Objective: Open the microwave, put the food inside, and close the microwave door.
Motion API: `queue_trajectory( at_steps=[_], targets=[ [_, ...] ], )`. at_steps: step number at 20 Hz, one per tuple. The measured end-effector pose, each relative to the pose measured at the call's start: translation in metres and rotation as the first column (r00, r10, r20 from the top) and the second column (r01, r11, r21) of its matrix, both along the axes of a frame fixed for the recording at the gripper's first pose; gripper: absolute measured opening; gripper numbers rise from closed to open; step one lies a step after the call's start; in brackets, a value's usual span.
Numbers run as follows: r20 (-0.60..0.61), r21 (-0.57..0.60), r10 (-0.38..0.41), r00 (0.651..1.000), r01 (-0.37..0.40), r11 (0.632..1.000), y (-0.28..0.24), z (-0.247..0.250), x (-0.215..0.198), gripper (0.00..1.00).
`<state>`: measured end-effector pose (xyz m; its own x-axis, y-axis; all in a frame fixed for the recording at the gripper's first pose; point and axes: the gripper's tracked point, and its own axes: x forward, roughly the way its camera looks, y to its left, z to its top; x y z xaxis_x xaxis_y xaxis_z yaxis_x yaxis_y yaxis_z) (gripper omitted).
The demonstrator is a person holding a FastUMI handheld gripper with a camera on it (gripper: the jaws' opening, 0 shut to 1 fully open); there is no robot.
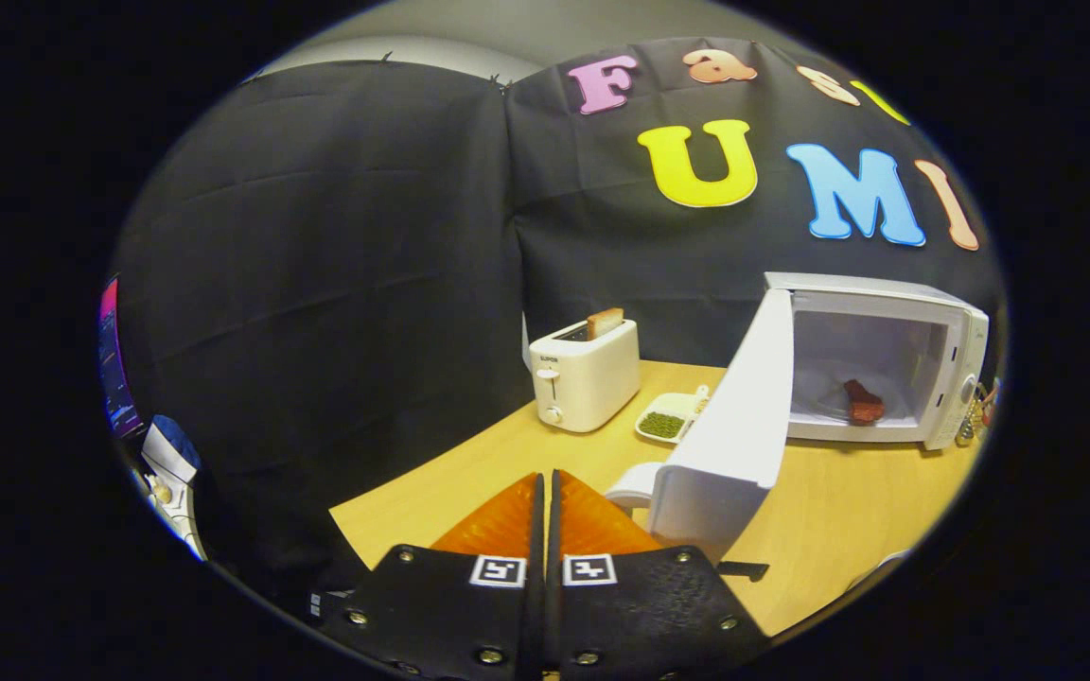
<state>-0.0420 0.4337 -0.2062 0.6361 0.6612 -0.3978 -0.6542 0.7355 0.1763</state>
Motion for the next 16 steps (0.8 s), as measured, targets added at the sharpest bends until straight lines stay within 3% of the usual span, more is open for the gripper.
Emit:
queue_trajectory(
  at_steps=[6, 16],
  targets=[
    [-0.001, -0.014, 0.008, 1.000, -0.008, 1.000, -0.026, -0.001, 0.002, 0.01],
    [0.014, -0.052, -0.088, 0.996, 0.089, 0.995, -0.122, 0.005, 0.013, 0.01]
  ],
)
